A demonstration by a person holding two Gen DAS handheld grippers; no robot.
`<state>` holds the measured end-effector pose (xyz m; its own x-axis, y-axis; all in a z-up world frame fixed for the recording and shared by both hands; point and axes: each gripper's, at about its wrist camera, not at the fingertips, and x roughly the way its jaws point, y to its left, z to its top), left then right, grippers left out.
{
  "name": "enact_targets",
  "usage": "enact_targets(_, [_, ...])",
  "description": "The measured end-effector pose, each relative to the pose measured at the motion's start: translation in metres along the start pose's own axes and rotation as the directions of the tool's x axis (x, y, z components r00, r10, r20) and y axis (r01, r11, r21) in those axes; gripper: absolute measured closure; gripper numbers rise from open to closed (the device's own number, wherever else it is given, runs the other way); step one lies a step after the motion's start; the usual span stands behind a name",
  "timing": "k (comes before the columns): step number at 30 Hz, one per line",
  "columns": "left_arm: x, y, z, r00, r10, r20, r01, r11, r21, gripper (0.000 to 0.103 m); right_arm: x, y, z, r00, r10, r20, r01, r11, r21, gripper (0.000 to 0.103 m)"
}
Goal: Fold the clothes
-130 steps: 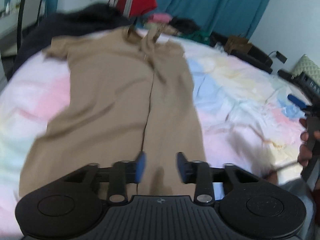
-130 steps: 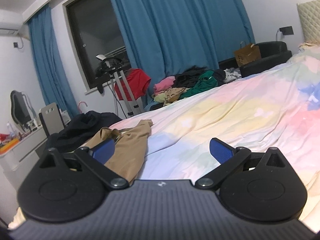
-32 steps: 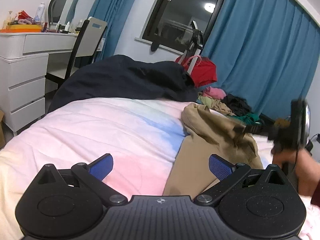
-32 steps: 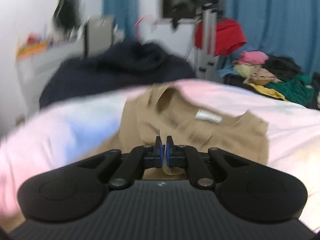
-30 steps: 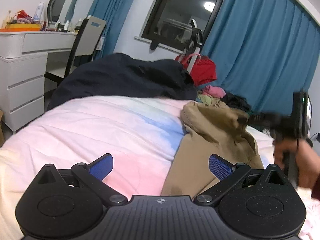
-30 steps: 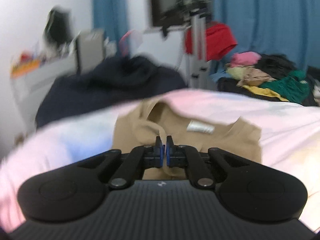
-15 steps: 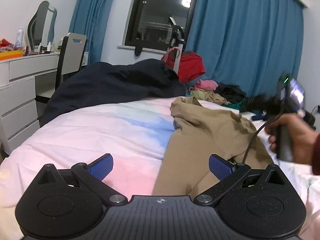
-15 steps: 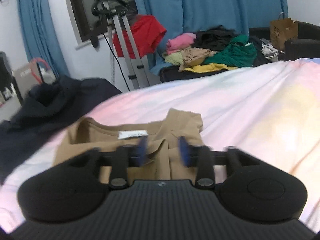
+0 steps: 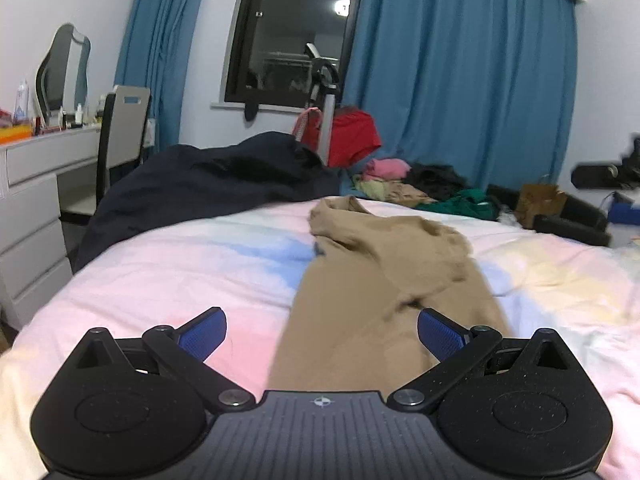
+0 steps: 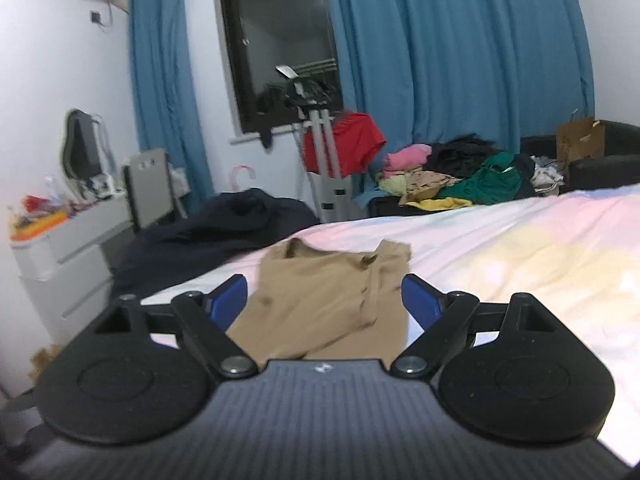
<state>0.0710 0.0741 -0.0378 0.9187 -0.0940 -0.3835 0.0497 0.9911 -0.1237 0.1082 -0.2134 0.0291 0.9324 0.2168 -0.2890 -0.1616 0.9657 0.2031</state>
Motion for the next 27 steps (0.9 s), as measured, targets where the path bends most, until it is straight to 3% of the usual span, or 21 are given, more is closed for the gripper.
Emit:
enact_targets(3, [-0.034,-0.004,-0.003,0.999,-0.032,0.026,0.031,0.999,0.007,0.000,-0.046,0.009,-0.019,0.999,0.044,0.003,-0.044,0.999,0.013,0.017])
enact_targets(8, [-0.053,-0.022,-0.009,0.999,-0.045,-0.013,0.045,0.997,0.069,0.000,-0.089,0.009,-0.056,0.999,0.034,0.018,-0.034,0.999,-0.012,0.017])
enact_targets(12, [-0.043,-0.032,-0.021,0.992,-0.039,-0.123,0.050,0.995,0.089,0.000,-0.094,-0.004,-0.065,1.000,0.020,0.001,-0.020,1.000,-0.008,0.017])
enact_targets(15, [-0.024,-0.027,-0.029,0.959,-0.029,-0.283,0.051,0.996,0.072,0.001,-0.089,-0.014,-0.069,1.000,0.010,-0.028,-0.009,0.999,0.039,0.018])
enact_targets(18, [-0.019,-0.009,-0.032,0.936,-0.002,-0.351,0.013,0.999,0.029,0.001,-0.084,-0.024,-0.073,0.998,0.002,-0.057,0.003,0.996,0.086,0.018])
enact_targets(22, [-0.023,0.034,-0.024,0.919,-0.015,-0.393,-0.044,0.989,-0.141,0.001,-0.078,-0.034,-0.079,0.995,-0.012,-0.096,0.024,0.991,0.132,0.018])
enact_targets(27, [-0.037,0.094,-0.011,0.938,-0.038,-0.345,-0.103,0.919,-0.380,0.002,-0.072,-0.041,-0.083,0.993,0.008,-0.121,0.014,0.984,0.177,0.018])
